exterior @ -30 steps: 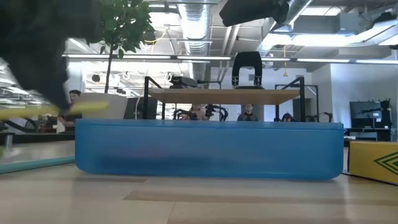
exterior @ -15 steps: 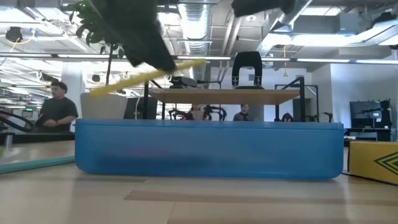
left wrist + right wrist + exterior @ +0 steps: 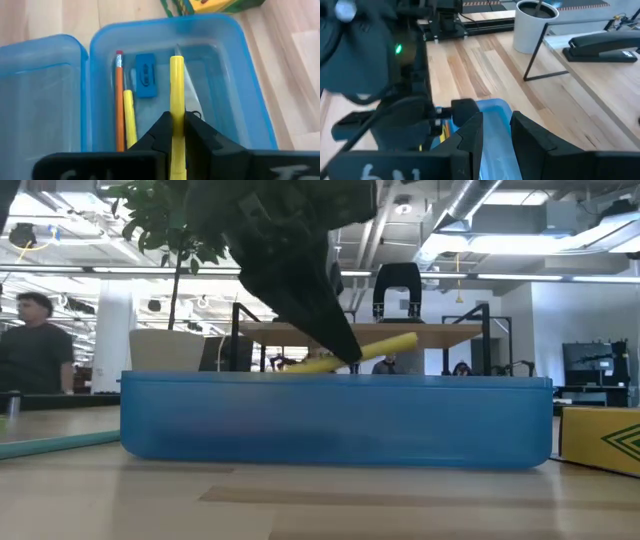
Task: Pack school essentials
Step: Put the pen into the supply box, then put the light blue pencil into the supply box
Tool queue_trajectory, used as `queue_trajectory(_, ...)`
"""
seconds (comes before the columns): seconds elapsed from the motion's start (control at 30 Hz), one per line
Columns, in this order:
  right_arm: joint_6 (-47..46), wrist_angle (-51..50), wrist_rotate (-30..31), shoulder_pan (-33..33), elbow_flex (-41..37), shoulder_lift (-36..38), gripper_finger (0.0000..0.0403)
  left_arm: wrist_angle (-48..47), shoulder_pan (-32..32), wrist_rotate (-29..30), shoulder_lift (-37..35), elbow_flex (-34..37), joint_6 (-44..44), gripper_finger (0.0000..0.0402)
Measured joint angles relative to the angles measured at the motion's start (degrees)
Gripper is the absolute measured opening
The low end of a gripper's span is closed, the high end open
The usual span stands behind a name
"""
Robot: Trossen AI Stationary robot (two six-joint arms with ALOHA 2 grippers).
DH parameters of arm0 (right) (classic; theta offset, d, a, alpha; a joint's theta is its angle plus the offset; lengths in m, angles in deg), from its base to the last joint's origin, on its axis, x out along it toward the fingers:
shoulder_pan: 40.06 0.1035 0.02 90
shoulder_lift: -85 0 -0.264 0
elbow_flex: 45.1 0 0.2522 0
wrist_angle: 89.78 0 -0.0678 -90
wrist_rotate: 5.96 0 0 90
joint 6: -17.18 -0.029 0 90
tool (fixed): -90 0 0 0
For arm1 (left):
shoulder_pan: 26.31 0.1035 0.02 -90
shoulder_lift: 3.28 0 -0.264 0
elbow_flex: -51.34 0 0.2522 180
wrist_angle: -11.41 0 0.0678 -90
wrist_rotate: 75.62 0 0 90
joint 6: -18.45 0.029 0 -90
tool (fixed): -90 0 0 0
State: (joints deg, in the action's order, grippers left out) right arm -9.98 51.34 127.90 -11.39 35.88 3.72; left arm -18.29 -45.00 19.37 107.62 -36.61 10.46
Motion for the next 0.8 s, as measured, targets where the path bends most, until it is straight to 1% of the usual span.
queue_trajectory(0.13,-0.26,-0.87,-0.05,0.0,-0.11,-0.52,0.0118,-0.27,0.29,0.61,0.03,-0.01,0.45,0.0062)
queue_trajectory(0.27,-1.28,-1.35,-0.03,-0.02,-0.01,-0.5,0.0118,-2.4,0.32,3.33,-0.2,-0.03,0.85,0.01)
queue_trajectory(0.4,-1.33,-1.28,-0.03,-0.02,-0.02,-0.48,0.0118,-6.4,0.05,5.96,-1.22,0.01,0.57,0.0126)
queue_trajectory(0.57,-1.4,-1.58,-0.04,-0.02,-0.02,-0.48,0.0118,-11.13,-2.63,10.71,-4.87,0.13,-2.84,0.0134)
queue_trajectory(0.8,-1.4,-1.69,-0.05,-0.02,-0.02,-0.48,0.0118,-11.51,-11.19,17.56,-10.0,3.51,-8.45,0.0126)
